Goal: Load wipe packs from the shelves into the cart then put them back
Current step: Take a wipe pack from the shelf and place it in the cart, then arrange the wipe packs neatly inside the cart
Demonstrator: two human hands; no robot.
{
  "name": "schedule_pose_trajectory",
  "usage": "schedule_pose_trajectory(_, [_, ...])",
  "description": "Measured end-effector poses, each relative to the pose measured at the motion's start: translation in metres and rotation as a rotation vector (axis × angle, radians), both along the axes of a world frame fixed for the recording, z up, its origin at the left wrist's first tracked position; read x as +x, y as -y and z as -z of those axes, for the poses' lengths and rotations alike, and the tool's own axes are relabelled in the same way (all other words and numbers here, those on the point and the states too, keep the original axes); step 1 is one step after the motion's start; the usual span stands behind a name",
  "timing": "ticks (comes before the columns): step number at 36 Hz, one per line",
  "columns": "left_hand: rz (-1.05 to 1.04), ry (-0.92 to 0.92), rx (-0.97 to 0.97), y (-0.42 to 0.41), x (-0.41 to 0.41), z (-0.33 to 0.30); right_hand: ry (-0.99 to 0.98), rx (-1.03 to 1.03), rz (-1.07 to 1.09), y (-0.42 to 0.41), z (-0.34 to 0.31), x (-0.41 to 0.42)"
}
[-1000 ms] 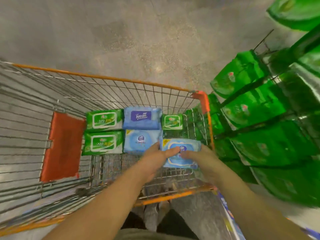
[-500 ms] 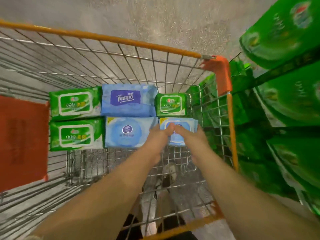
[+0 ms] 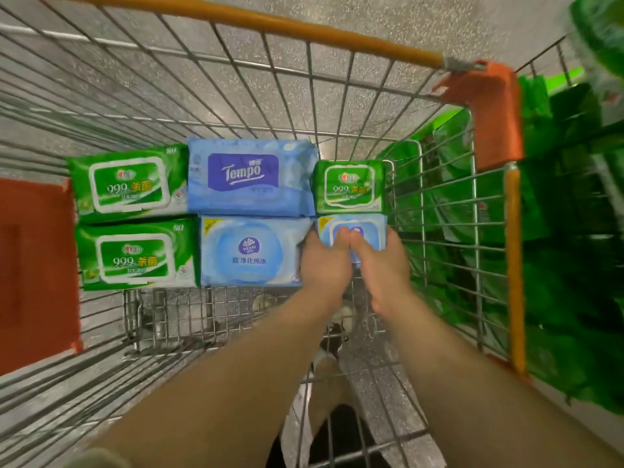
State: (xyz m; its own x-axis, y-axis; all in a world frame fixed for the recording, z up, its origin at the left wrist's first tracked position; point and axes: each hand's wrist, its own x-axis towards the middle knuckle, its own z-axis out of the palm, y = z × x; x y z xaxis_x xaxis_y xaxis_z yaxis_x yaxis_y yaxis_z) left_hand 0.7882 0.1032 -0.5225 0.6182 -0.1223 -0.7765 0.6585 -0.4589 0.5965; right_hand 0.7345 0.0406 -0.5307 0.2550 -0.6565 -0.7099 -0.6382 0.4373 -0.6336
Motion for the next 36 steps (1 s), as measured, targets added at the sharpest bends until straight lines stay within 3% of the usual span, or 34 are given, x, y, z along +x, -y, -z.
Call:
schedule_pose_trajectory(3, [0.012,0.041,0.145,0.008,-0.002,0.000,-0.069,-0.077,-0.081,0.000,0.002,0.004])
schedule_pose_trajectory(7, [0.025,-0.013,0.225,0.015,0.003,0.000,-0.119,-0.028,-0.045,0.002,-0.003,0.012])
schedule_pose_trajectory(16, [0.106,-0.040,0.195,0.009,-0.002,-0.040,-0.242,-0.056,-0.094,0.006,-0.032,0.015])
schedule_pose_trajectory(22, [0.294,0.086,0.155,-0.003,0.001,-0.094,-0.252,-0.172,-0.326,0.007,-0.085,0.013])
schedule_pose_trajectory(30, [0.550,0.356,0.233,-0.049,0.035,-0.200,-0.261,-0.438,-0.875,0.011,-0.192,0.013])
schedule_pose_trajectory(36, [0.776,0.650,0.282,-0.094,0.055,-0.270,-0.294,-0.623,-1.008,0.006,-0.279,0.008])
